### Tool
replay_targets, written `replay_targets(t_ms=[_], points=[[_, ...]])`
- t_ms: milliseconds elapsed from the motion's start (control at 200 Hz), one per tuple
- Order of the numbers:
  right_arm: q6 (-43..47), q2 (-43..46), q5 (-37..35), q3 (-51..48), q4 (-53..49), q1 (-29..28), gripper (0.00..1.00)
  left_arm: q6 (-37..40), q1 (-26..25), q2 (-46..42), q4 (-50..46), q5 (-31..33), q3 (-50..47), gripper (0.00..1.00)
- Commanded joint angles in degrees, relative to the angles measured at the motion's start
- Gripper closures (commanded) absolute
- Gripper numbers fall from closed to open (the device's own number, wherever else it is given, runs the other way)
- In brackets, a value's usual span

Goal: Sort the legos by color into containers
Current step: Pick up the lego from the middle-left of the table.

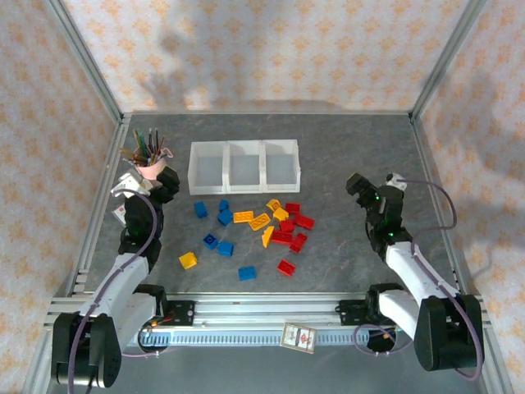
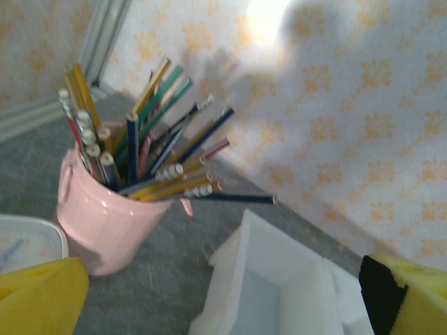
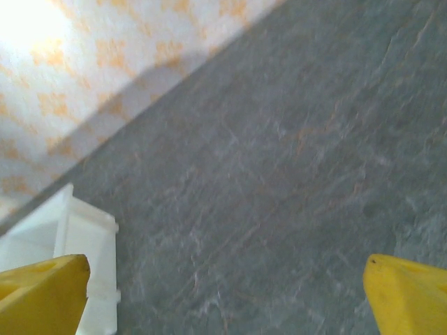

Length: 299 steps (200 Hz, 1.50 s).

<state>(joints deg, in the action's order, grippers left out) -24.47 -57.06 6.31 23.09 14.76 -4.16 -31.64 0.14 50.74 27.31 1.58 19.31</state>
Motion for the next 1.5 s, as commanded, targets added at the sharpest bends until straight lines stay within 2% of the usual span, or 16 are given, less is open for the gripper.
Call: replay_targets(t_ms=[0, 255, 400, 591, 816, 1121, 1236, 1492], points=[[-0.9, -1.8, 1.7, 4.6, -6.9, -3.1, 0.0, -4.5, -0.4, -1.0, -14.6, -4.7, 4.4, 0.01], [-0.2, -7.4, 3.8, 9.9, -13.3, -12.9, 0.0, -4.2, -6.8, 0.8, -37.7, -2.0, 10.5, 0.01], [-0.8, -10.2, 3.2, 11.9, -14.2, -20.8, 0.0, -3.9, -10.6, 3.8, -42.8, -1.6, 10.7, 0.01], [-2.8, -15.1, 1.8, 14.4, -13.9, -29.6, 0.0, -3.3, -12.9, 10.7, -42.5, -1.9, 11.5, 0.01], [-4.6, -20.0, 0.7, 16.9, -12.7, -35.6, 0.0, -2.6, -15.1, 19.7, -40.0, 0.6, 14.3, 0.08], [-4.2, -22.6, -0.5, 18.7, -13.1, -37.5, 0.0, -2.3, -16.1, 29.5, -37.0, 3.4, 18.0, 0.2], [-3.7, -23.0, -0.8, 19.1, -13.1, -37.7, 0.0, 0.0, -16.1, 31.9, -34.1, 1.5, 18.4, 0.23], [-3.1, -23.6, -0.9, 19.8, -13.5, -37.8, 0.0, -0.3, -16.1, 35.7, -32.0, 2.2, 19.5, 0.34]])
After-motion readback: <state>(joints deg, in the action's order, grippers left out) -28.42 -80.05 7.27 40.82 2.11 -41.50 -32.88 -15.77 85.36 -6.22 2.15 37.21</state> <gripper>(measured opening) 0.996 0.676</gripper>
